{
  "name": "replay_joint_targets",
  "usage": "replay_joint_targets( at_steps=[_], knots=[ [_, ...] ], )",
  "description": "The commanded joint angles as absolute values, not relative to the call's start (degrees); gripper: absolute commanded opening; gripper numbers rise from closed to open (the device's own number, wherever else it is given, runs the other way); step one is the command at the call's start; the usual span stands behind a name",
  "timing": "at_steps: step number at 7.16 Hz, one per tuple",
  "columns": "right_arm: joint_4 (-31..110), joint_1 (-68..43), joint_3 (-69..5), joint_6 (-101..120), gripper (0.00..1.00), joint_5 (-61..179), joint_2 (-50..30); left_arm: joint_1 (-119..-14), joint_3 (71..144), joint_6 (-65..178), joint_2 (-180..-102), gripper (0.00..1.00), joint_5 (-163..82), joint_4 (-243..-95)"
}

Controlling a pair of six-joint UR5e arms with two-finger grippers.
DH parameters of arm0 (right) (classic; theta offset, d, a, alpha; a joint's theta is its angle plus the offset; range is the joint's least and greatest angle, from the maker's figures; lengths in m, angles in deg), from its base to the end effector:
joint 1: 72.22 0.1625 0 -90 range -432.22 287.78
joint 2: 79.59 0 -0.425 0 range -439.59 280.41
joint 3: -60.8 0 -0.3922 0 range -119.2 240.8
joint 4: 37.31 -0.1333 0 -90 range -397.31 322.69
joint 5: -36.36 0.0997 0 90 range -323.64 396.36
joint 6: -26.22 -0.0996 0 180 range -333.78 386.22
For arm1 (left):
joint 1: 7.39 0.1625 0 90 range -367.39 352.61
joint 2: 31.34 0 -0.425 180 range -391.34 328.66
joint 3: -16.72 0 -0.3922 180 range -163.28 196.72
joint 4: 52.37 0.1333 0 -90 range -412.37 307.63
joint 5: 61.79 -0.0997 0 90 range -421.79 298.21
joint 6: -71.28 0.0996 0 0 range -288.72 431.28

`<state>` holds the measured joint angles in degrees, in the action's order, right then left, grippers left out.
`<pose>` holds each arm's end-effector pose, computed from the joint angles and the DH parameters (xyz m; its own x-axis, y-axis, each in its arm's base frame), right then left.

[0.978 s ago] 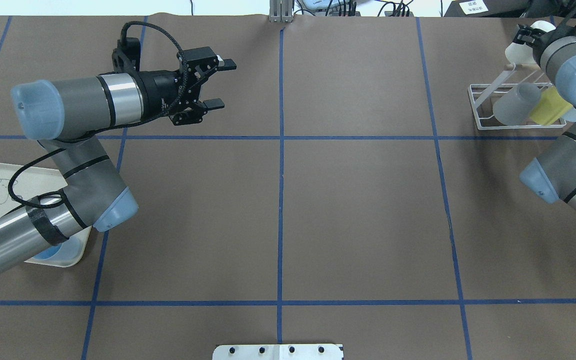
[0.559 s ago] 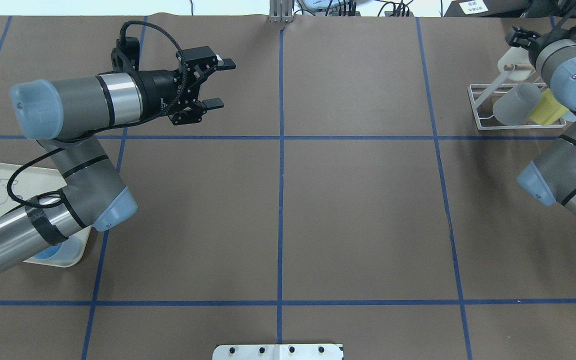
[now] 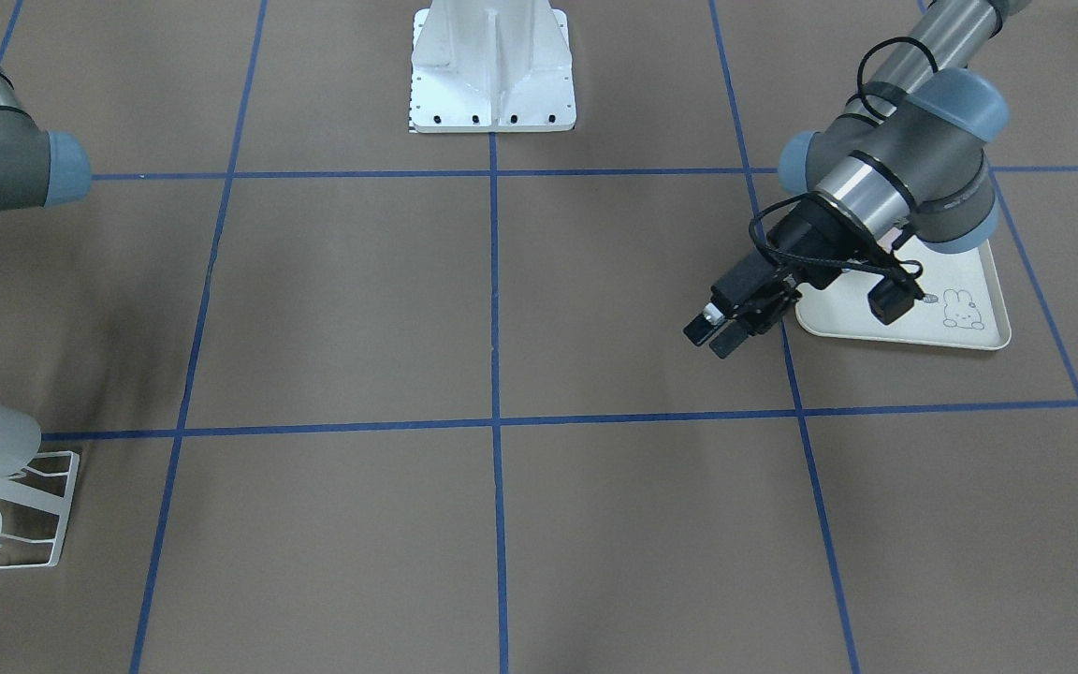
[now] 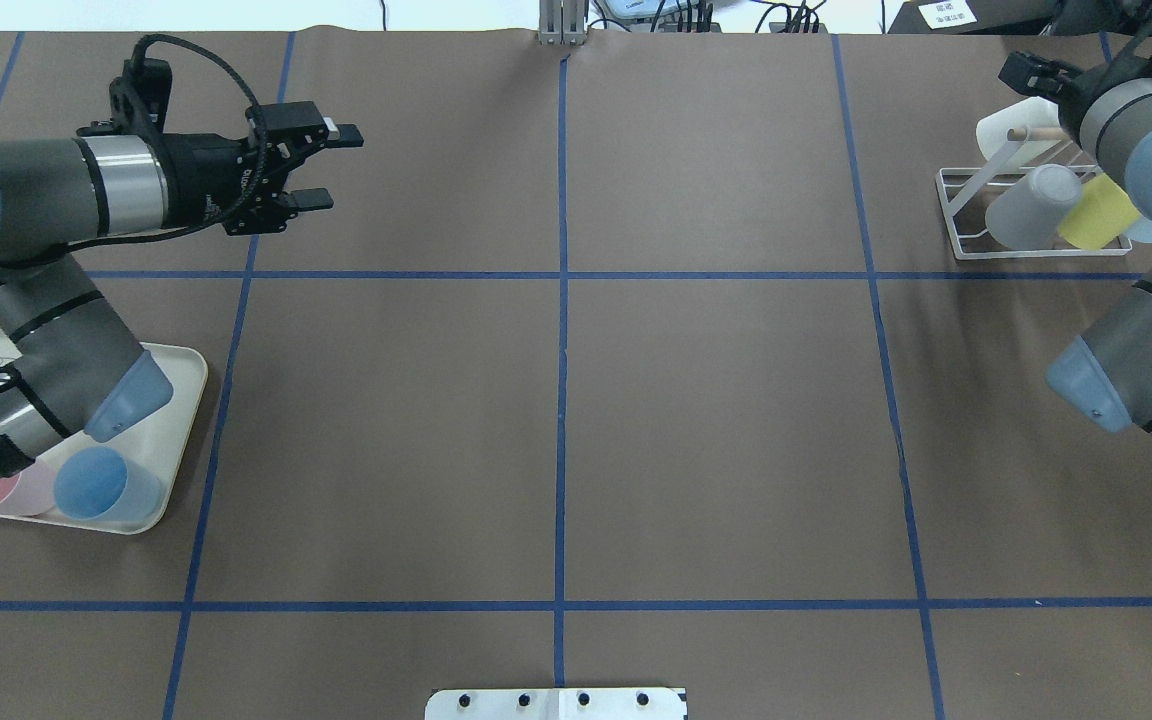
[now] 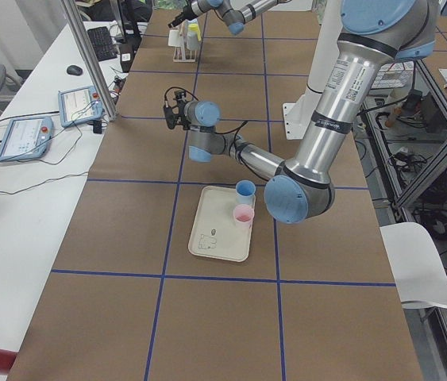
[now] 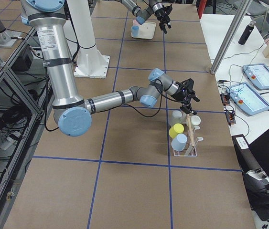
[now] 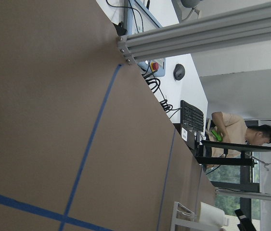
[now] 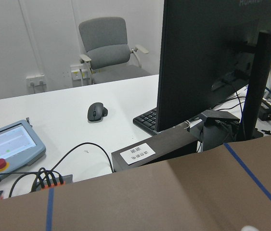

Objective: Transfer IKEA cup to right arm and place on rack

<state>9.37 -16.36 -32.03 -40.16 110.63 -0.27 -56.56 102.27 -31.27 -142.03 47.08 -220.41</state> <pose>-0.2012 -0.5823 0.4575 0.6516 0.2737 0.7075 -0.7236 0.5043 0.4713 0.3245 -0.5301 0.3440 -0.1574 -0.1323 -0.9786 0.4824 0.8544 -0.1931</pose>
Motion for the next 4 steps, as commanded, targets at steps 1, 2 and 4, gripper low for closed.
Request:
replay_joint_targets(
  at_steps=[1, 2, 4],
  knots=[
    [9.54, -16.85, -38.32, -40.32, 1.0, 115.28, 3.63, -61.5, 102.06, -13.97, -134.47, 1.0, 52.43, -217.72],
    [9.54, -17.29, -38.77, -40.32, 1.0, 115.72, 3.73, -65.88, 102.32, -5.53, -132.34, 1.0, 56.12, -213.17],
    [9.45, -18.25, -38.78, -40.32, 1.0, 115.82, 3.56, -68.9, 102.68, 10.03, -124.72, 1.0, 58.26, -208.57]
  ],
)
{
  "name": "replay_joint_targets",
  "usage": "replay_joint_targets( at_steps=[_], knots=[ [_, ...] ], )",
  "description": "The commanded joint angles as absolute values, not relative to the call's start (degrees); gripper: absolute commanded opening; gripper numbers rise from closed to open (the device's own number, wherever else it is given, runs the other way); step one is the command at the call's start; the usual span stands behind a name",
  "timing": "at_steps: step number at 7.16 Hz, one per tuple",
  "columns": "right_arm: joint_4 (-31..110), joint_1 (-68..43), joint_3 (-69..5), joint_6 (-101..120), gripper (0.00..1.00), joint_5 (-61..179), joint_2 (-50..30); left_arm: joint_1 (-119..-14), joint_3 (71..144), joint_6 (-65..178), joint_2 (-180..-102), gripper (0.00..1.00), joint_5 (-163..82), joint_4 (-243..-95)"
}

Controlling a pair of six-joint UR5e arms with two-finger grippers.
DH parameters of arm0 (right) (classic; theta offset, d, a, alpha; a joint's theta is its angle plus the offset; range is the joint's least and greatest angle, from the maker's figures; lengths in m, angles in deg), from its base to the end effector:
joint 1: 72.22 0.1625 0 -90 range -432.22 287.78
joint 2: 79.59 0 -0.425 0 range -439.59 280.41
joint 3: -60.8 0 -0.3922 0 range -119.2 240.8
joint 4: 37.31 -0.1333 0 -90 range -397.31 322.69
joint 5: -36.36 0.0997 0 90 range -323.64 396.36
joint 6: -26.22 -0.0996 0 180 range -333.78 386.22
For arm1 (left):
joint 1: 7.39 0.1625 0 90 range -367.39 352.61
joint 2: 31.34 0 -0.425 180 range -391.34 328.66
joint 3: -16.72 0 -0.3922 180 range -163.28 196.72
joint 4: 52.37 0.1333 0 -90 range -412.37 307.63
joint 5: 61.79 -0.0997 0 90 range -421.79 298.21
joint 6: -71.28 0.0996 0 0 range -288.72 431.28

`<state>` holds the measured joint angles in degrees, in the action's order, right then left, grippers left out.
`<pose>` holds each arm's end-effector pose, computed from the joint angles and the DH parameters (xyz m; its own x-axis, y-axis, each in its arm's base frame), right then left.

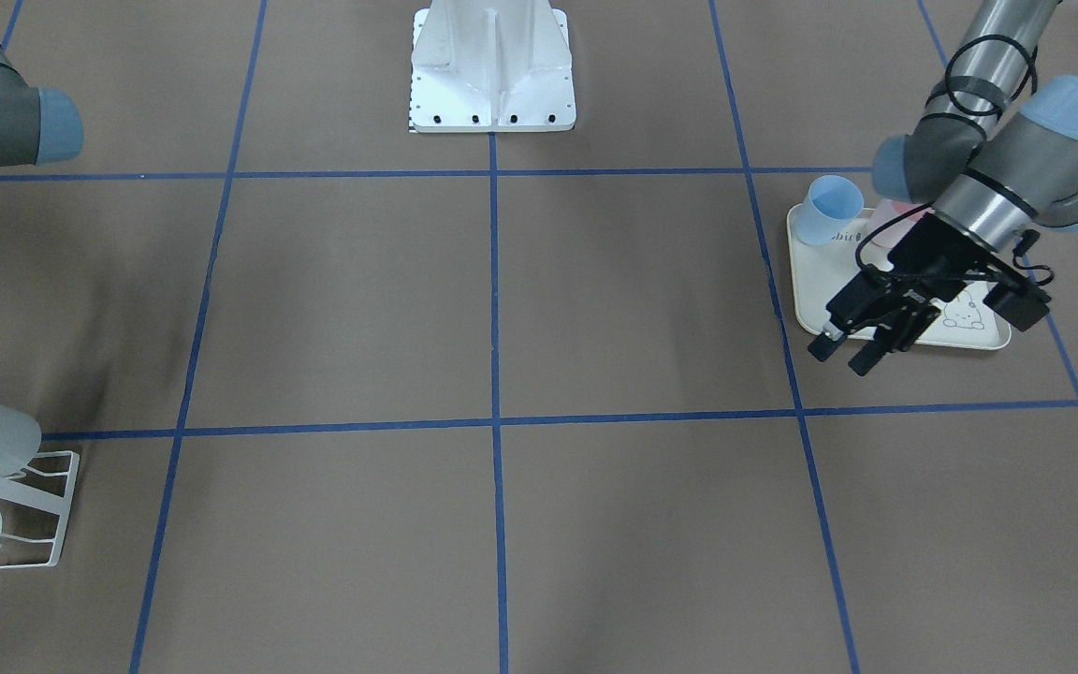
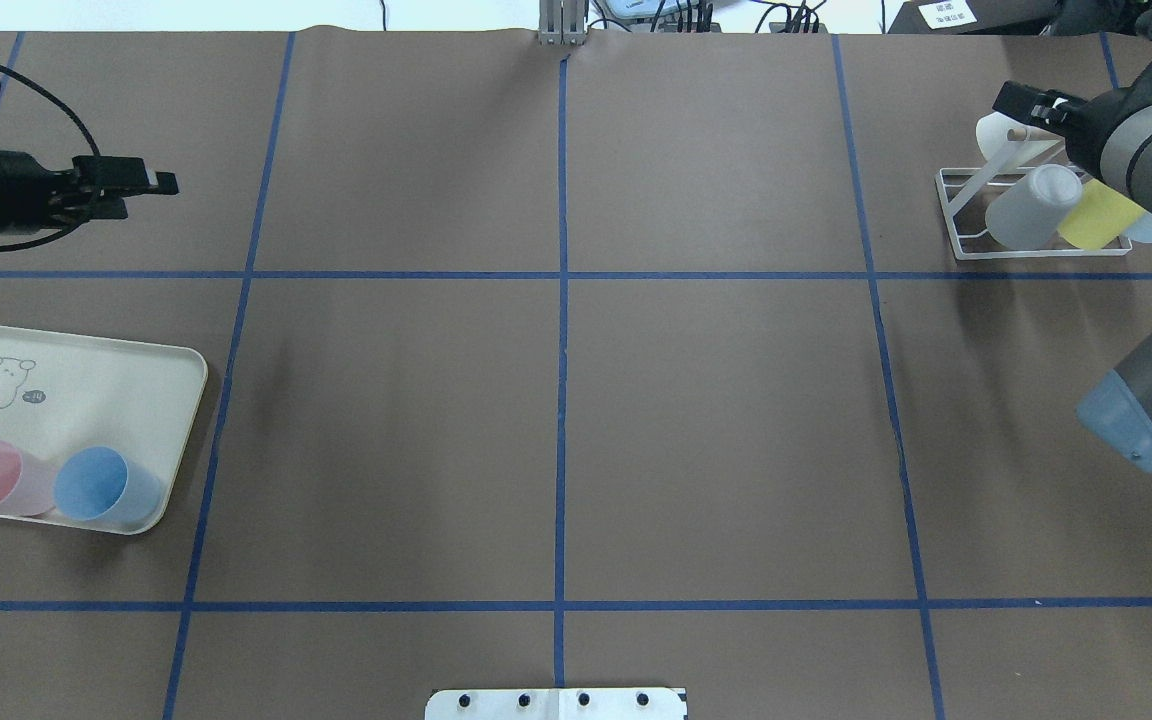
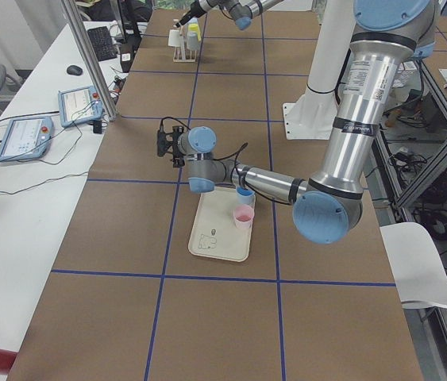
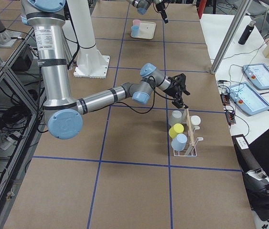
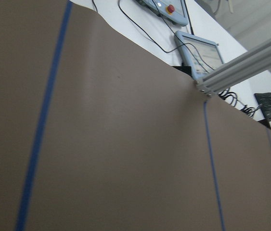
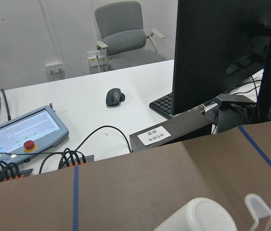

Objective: Transfer IKEA cup to right arm and place on rack

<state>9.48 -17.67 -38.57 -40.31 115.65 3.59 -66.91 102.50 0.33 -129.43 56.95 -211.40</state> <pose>-0.2023 -0.5459 0.4391 0.6266 0.2053 0.7519 -0.7017 0.5684 0.4296 0.2124 -0.5293 0.4872 0.3115 0.0349 -0.9496 0.4452 0.8775 0.1783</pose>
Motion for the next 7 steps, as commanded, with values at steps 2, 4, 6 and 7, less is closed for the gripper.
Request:
replay_joint_targets(
  at_steps=[2, 4, 6, 7],
  knots=[
    [8.92, -19.13, -38.87, -40.49, 1.0, 115.73, 3.73, -69.62, 103.99, 18.87, -118.9, 1.0, 58.35, -201.12],
    [8.74, -19.4, -38.87, -40.49, 1.0, 115.73, 3.73, -69.35, 106.61, 22.85, -112.14, 1.0, 62.1, -200.03],
    [8.66, -19.75, -38.87, -40.58, 1.0, 115.73, 3.82, -68.83, 110.39, 22.86, -108.0, 1.0, 65.73, -199.68],
    [8.66, -19.75, -38.95, -40.58, 1.0, 115.73, 4.25, -68.48, 111.37, 22.86, -107.89, 1.0, 66.78, -195.5]
  ],
)
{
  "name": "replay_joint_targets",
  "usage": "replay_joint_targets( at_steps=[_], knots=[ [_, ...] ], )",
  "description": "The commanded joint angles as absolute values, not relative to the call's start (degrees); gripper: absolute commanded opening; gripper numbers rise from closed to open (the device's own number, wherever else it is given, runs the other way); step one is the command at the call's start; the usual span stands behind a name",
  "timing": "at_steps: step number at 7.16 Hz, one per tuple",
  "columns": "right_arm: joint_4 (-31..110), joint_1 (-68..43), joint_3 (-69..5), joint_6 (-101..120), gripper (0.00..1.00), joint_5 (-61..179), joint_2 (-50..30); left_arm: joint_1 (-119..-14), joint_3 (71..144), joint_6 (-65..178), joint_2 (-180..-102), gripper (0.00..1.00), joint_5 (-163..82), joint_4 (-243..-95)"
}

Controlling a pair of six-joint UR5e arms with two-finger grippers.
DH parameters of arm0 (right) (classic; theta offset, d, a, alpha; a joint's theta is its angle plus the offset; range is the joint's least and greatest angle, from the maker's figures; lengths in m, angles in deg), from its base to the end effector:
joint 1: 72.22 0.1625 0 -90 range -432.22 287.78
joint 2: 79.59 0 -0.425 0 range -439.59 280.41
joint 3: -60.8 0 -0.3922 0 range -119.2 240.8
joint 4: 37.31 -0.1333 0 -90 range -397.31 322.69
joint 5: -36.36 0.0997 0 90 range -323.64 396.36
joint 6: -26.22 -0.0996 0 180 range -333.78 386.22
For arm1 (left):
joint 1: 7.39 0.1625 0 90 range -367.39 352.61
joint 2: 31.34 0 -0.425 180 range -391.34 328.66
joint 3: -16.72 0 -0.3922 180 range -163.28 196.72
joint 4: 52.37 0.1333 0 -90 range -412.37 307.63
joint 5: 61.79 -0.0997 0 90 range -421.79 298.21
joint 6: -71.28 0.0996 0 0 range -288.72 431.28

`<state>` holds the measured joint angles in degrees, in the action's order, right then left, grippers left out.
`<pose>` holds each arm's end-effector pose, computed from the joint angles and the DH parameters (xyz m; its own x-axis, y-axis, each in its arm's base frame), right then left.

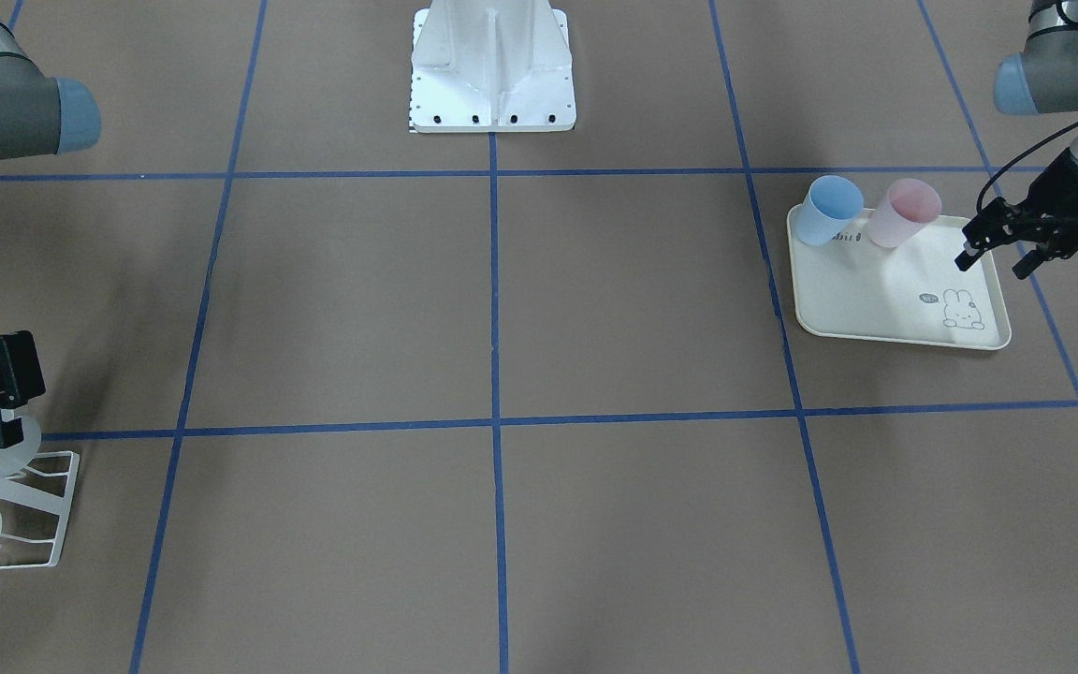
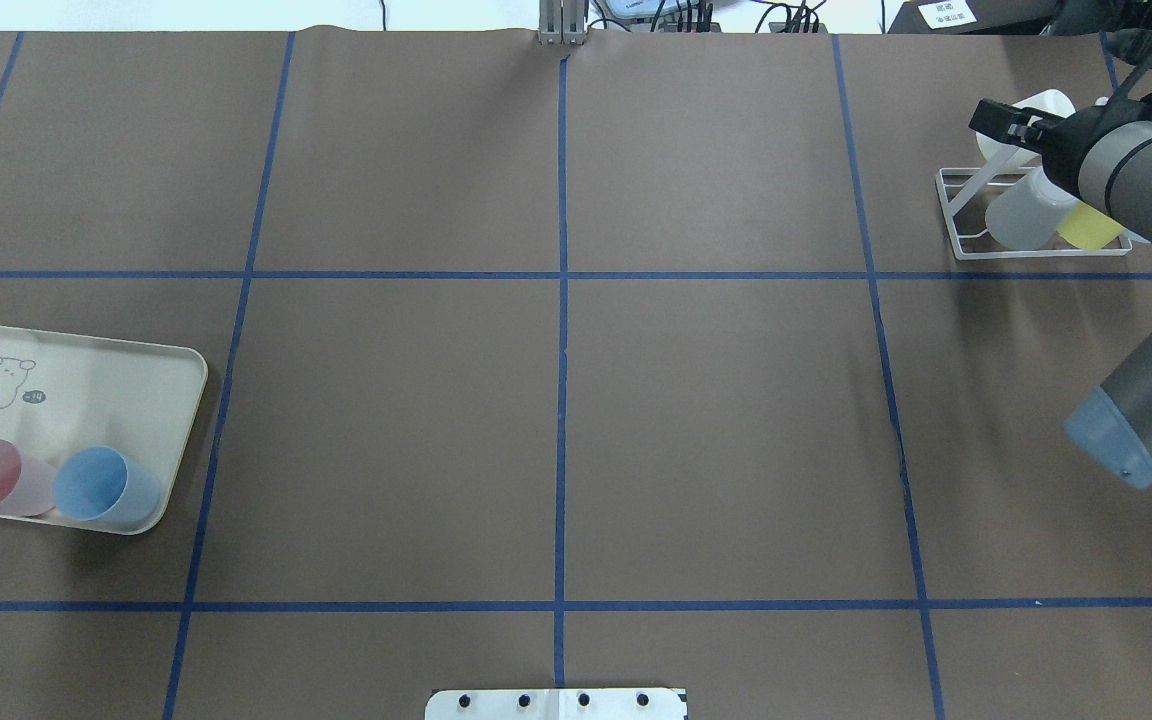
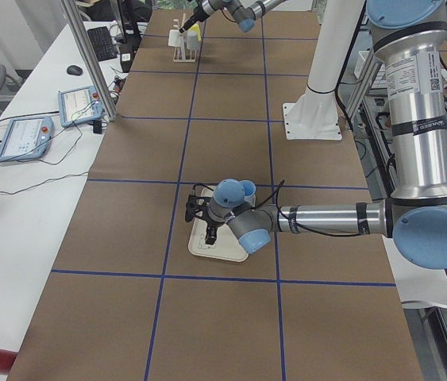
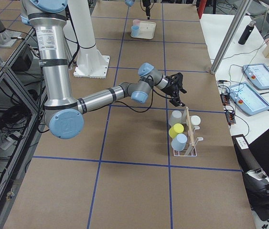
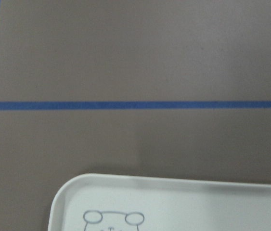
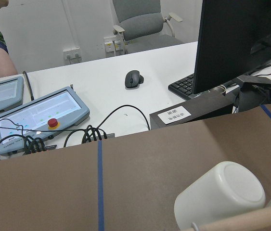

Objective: Transfer IKEA cup to right arm and place on rack

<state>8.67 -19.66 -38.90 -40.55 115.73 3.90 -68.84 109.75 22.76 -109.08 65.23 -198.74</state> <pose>-0.2196 -0.5363 0.4373 0.6236 0.1767 0.7615 -0.6875 0.5877 0.4265 0.1377 -0.4066 0.6217 0.5684 0.0619 -0.8204 0.1521 0.9721 0.1787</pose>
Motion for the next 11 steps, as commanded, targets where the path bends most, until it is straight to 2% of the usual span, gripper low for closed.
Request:
replay_joint_targets(
  at_steps=[1, 3, 8, 9, 10, 11],
  knots=[
    [8.57, -20.1, -39.22, -40.67, 1.0, 115.73, 4.78, -68.3, 111.99, 22.86, -107.37, 1.0, 66.97, -194.07],
    [8.57, -20.54, -39.22, -40.67, 1.0, 115.64, 4.87, -67.6, 119.51, 22.77, -103.7, 1.0, 67.23, -190.2],
    [8.57, -21.07, -39.31, -40.67, 1.0, 115.55, 4.78, -59.77, 119.64, 20.57, -102.44, 1.0, 66.7, -186.67],
    [8.57, -21.07, -39.31, -40.67, 1.0, 115.55, 4.78, -59.69, 119.38, 20.48, -102.44, 0.71, 66.7, -186.58],
    [8.57, -21.07, -39.31, -40.67, 1.0, 115.55, 4.78, -59.69, 119.38, 20.57, -102.53, 0.01, 66.88, -186.58],
    [8.57, -21.07, -39.31, -40.67, 1.0, 115.47, 4.78, -59.6, 119.55, 20.57, -102.53, 0.0, 67.05, -186.58]
  ],
)
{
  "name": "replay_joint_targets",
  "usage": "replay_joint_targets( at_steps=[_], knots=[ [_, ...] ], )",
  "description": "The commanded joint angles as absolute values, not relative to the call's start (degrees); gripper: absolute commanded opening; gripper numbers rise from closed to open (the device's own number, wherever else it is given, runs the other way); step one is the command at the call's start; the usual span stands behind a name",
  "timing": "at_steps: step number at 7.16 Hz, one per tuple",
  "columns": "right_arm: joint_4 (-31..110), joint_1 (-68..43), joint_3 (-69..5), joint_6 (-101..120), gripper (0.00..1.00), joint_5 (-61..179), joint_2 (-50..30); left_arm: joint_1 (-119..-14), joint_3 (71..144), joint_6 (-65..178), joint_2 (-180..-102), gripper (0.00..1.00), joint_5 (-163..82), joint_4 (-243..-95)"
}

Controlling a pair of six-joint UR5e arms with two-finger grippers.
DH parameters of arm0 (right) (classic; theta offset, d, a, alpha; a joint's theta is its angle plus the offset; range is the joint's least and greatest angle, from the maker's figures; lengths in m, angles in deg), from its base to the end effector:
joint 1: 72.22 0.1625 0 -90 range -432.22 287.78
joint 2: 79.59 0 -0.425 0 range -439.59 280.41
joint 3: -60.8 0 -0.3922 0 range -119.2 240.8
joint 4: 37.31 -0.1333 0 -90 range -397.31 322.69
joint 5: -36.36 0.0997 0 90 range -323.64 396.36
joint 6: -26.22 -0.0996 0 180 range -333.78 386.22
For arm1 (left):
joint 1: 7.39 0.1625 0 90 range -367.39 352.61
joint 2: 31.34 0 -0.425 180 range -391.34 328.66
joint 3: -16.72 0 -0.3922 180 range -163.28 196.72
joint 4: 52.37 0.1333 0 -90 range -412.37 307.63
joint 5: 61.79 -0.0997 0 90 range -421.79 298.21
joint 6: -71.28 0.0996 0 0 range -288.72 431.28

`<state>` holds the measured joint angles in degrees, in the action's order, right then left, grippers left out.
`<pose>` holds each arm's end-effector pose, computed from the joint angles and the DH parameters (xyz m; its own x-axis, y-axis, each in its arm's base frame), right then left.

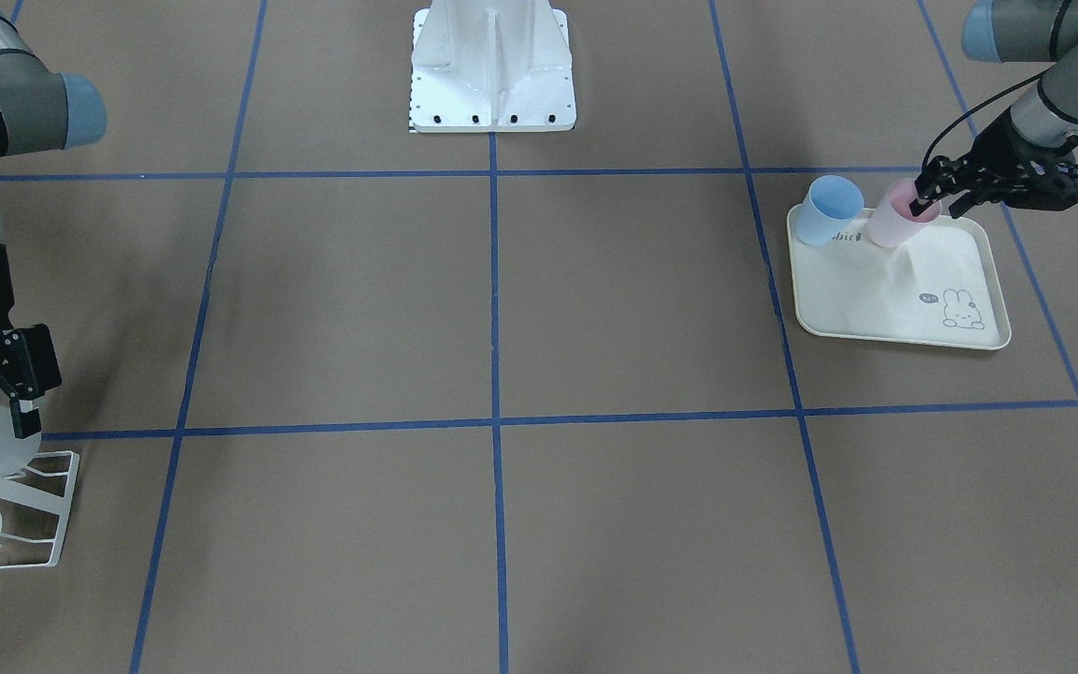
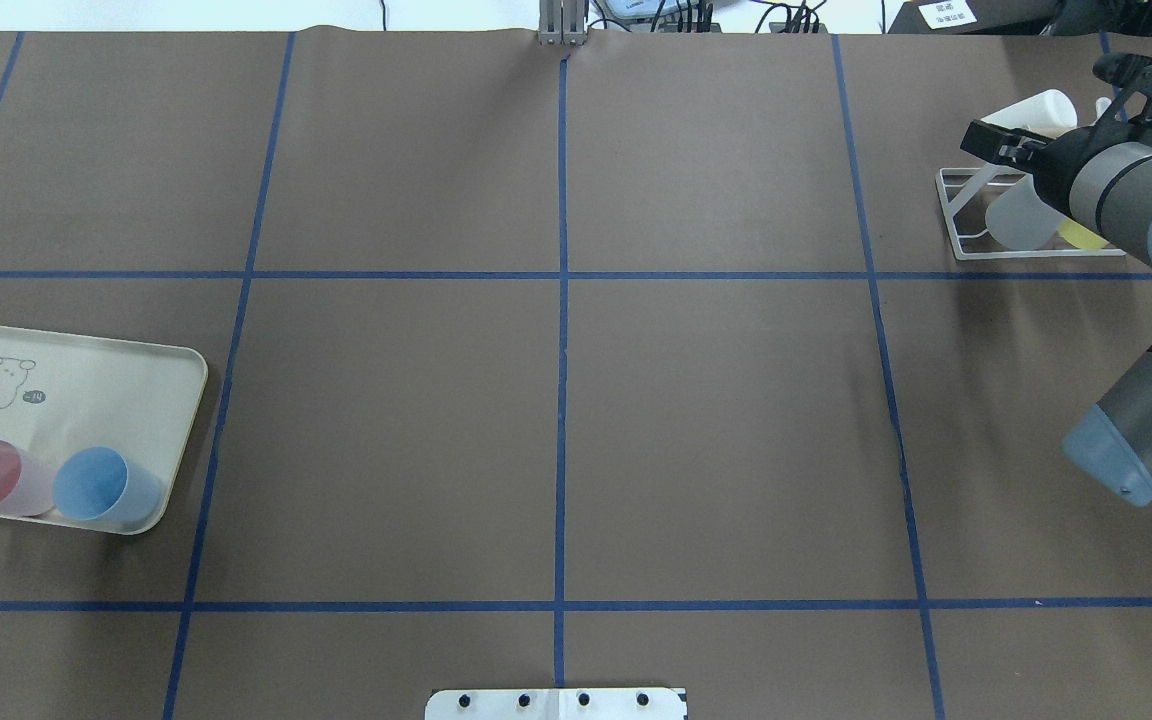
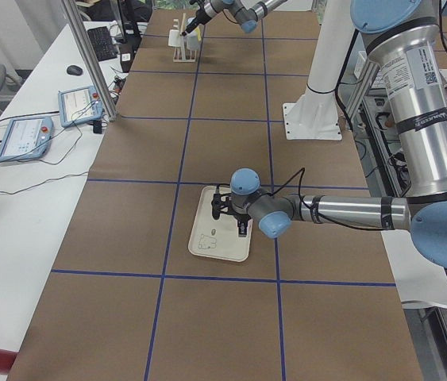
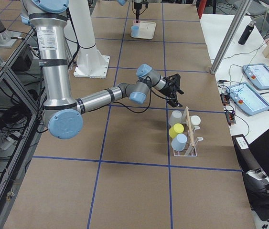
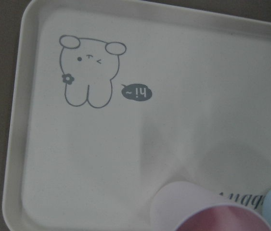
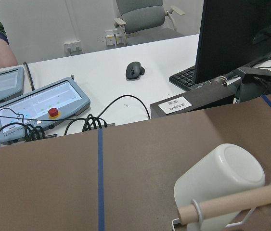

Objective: Transfer IKEA cup to right arm and place on rack

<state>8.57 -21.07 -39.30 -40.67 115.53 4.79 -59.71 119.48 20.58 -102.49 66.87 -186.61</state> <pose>-0.2290 -0.5267 0.4421 0.6301 0.1677 0.7582 -0.6736 0.6039 0.4262 0.1755 -0.3435 0.6059 0.6140 0.0141 -0.7892 -0.0087 0.9999 0.0111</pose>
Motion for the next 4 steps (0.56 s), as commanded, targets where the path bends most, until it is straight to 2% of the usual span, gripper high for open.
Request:
replay_joint_targets(
  at_steps=[1, 3, 4],
  knots=[
    [8.57, -21.07, -39.31, -40.67, 1.0, 115.38, 4.78, -59.6, 119.64, 20.57, -102.53, 0.0, 67.14, -186.67],
    [8.57, -21.42, -39.31, -40.67, 1.0, 115.29, 4.7, -62.39, 123.13, 20.83, -100.87, 0.0, 67.14, -186.67],
    [8.57, -21.77, -39.31, -40.67, 1.0, 115.38, 4.7, -69.02, 124.11, 21.44, -100.34, 0.0, 67.23, -186.76]
  ],
)
